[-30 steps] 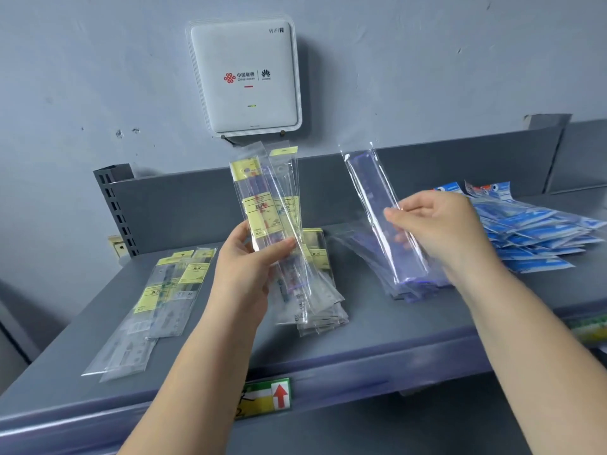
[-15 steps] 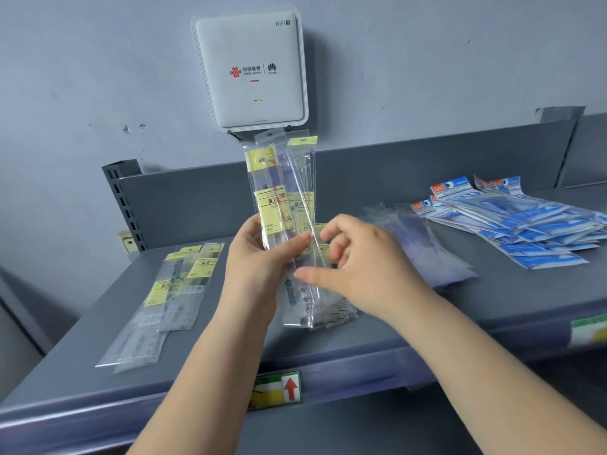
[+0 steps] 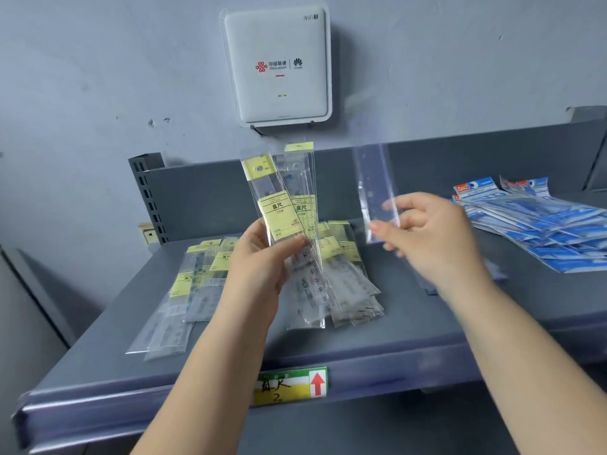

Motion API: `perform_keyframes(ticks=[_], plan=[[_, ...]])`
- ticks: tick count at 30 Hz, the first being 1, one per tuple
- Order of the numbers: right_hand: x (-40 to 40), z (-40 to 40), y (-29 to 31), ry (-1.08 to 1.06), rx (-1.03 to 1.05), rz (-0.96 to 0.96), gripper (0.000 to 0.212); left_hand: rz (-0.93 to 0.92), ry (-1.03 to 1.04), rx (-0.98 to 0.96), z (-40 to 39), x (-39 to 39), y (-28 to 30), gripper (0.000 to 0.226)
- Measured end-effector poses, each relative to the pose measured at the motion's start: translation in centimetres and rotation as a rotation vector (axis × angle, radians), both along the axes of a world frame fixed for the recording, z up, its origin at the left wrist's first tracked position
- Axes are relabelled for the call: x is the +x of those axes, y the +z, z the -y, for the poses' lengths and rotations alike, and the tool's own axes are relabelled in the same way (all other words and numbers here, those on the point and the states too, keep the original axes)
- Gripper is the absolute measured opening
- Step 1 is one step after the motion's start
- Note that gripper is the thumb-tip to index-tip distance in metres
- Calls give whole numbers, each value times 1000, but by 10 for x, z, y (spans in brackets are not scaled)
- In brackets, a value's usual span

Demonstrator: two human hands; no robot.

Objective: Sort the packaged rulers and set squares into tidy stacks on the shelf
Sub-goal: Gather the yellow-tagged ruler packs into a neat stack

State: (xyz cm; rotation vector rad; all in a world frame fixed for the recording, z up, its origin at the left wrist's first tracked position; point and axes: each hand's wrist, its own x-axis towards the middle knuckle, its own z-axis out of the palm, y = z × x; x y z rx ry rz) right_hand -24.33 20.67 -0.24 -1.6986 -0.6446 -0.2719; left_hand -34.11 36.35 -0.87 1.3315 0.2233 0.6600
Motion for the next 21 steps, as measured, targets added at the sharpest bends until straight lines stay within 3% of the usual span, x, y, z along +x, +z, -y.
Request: perform_keyframes(ticks=[4, 10, 13, 16, 19, 21], plan=[[20, 44, 2, -185, -112, -21, 27, 39, -72, 1, 9, 6, 4, 31], [32, 68, -12, -405, -644, -45, 45, 66, -109, 18, 16, 14, 11, 28], [37, 70, -14, -434, -701, -65, 42, 57, -109, 30, 17, 15, 10, 27], [39, 70, -15, -462, -802, -66, 53, 55, -99, 31, 15, 14, 8, 26], [33, 65, -16, -495, -744, 61, 52, 56, -98, 18, 13, 12, 7, 26], [19, 51, -14, -394, -506, 147, 44, 60, -91, 14, 12, 11, 6, 25]])
